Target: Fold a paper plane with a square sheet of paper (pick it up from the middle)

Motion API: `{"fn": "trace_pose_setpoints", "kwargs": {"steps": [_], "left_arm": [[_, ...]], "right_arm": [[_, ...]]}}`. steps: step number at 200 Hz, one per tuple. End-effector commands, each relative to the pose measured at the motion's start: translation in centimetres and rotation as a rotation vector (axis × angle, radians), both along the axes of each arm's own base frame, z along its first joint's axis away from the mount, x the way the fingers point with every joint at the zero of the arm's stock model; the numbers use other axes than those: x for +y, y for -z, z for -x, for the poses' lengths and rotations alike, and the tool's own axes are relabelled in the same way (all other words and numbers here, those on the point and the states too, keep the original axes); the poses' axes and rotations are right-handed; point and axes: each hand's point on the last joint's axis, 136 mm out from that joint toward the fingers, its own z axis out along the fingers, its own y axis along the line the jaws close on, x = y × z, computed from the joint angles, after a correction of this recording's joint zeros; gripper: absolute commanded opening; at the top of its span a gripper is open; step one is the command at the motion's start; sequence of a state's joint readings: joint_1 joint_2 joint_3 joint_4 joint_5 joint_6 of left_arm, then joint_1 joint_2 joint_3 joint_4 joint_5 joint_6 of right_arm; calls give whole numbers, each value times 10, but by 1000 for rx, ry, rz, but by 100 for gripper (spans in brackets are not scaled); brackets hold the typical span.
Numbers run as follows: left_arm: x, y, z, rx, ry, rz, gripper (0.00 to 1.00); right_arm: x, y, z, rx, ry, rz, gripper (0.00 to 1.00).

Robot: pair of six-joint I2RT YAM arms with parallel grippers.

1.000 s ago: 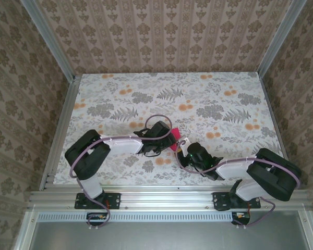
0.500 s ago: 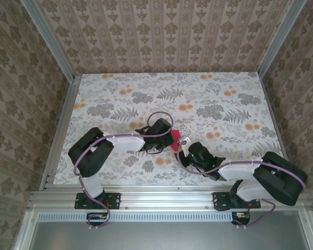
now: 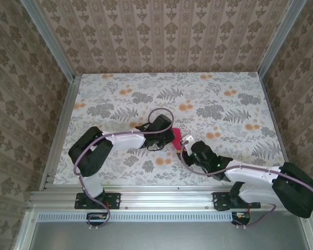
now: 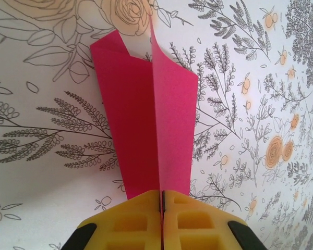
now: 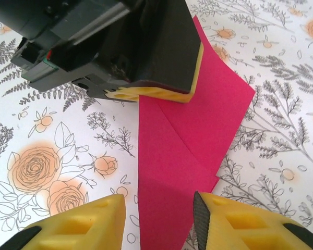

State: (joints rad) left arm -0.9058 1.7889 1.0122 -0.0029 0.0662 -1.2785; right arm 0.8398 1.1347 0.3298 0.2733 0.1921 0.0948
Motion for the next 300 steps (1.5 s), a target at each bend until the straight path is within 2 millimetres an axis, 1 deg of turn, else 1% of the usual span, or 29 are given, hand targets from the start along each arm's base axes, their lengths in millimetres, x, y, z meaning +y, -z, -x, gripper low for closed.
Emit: {"fn": "trace_pose_setpoints", "kwargs": {"steps": [1,25,60,92,114,127,137,140,150,159,182,198,221,236,261,273,300], "left_arm": [[1,2,-1,13,18,-22,7],[1,3,-1,17,17,-22,7],[0,4,-1,26,21,-19,8],[-2,3,-1,27,25,-15,8],[-2,1,-2,27,27,-12,8],[-3,1,-1,29,28,-12,8],[-3,1,-2,28,28,-12,8],[-3,1,-2,28,28,-13,8],[-2,2,-2,30,28,-14,8],[-3,1,-1,29,29,-14,8],[-2,3,-1,33,28,-18,8],[-2,2,-1,34,28,-16,8],[-2,2,-1,34,28,-17,8],[-2,1,-2,35,27,-19,8],[-2,2,0,40,30,-22,9],[-1,3,-1,41,28,-26,9],[-1,4,1,43,31,-30,9]], "right_arm": [[1,-5,-1,-59,-40,91,42],[12,-5,-1,-81,-93,116,44],[24,4,-4,-88,-120,182,44],[27,7,-12,-111,-102,222,45],[25,9,-18,-122,-67,246,42],[25,12,-20,-120,-58,257,40],[24,11,-22,-123,-45,255,38],[23,18,-22,-109,-45,274,38],[22,22,-23,-106,-38,283,34],[21,23,-24,-108,-27,285,32],[21,23,-24,-113,-26,281,20],[22,23,-23,-108,-34,274,17],[22,25,-21,-96,-33,267,18],[22,25,-22,-95,-27,266,24],[26,21,-21,-91,-32,242,26],[26,18,-22,-93,-25,229,31],[26,13,-22,-100,-16,214,31]]}}
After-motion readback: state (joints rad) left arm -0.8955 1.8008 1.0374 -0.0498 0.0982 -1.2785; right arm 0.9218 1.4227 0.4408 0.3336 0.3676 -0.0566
